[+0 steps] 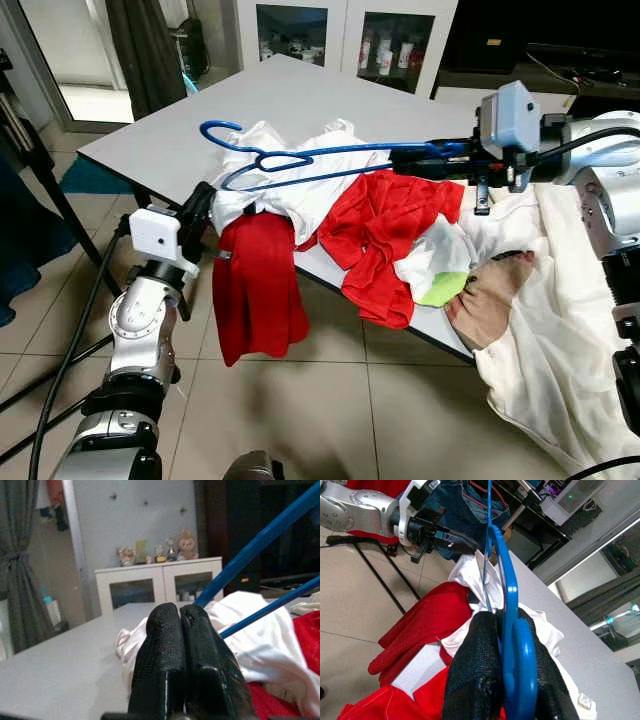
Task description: Hang hanger
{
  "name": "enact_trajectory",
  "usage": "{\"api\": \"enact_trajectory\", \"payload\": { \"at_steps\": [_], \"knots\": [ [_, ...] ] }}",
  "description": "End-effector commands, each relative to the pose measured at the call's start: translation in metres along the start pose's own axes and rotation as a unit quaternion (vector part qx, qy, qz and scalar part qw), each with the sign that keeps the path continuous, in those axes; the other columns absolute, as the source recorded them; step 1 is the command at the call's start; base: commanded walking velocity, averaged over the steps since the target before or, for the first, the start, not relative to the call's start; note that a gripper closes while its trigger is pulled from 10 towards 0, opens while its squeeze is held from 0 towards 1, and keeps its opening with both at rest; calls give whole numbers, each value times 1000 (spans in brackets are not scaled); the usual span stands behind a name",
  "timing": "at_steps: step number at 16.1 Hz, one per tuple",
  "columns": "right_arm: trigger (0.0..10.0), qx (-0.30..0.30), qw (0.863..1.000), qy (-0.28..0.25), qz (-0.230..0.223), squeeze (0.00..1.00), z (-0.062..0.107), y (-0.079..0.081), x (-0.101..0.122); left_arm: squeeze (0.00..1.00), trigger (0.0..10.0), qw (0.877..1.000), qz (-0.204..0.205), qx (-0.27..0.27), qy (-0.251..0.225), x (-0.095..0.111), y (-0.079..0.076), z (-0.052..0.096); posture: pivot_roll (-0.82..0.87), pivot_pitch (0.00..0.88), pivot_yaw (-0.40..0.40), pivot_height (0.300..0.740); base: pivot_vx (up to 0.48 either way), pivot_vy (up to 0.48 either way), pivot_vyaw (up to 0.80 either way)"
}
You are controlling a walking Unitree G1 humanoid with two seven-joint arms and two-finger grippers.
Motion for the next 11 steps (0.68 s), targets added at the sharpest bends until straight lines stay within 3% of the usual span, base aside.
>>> {"api": "enact_trajectory", "payload": {
  "at_steps": [1, 8, 11],
  "knots": [
    [10000, 8, 1000, 0, 10, 0, -4, 1, 3, 0, 0, 999, -19, -24, -29, 15, -6, -11, 155, 0, 12, 740, 0, 0, 0],
    [10000, 1, 1000, 11, 15, 0, -13, 5, -9, 0, 0, 998, -24, -46, -46, 24, -17, -18, 152, 0, 15, 740, 0, 0, 0],
    [10000, -51, 999, 10, 11, 0, -15, -10, -13, 0, 0, 997, -21, -51, -57, 29, -22, -21, 153, 0, 12, 740, 0, 0, 0]
  ]
}}
Point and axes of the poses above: a point about 5 cm out from each wrist's last joint towards the gripper, its own z axis pointing back from the gripper into the wrist, its own x axis along the axis of the wrist's last joint, y = z × x, the point moved 4 cm from there along -z, pointing out of the wrist towards the gripper, and after that the axes turned 3 degrees about -z, right-handed, at the moved point
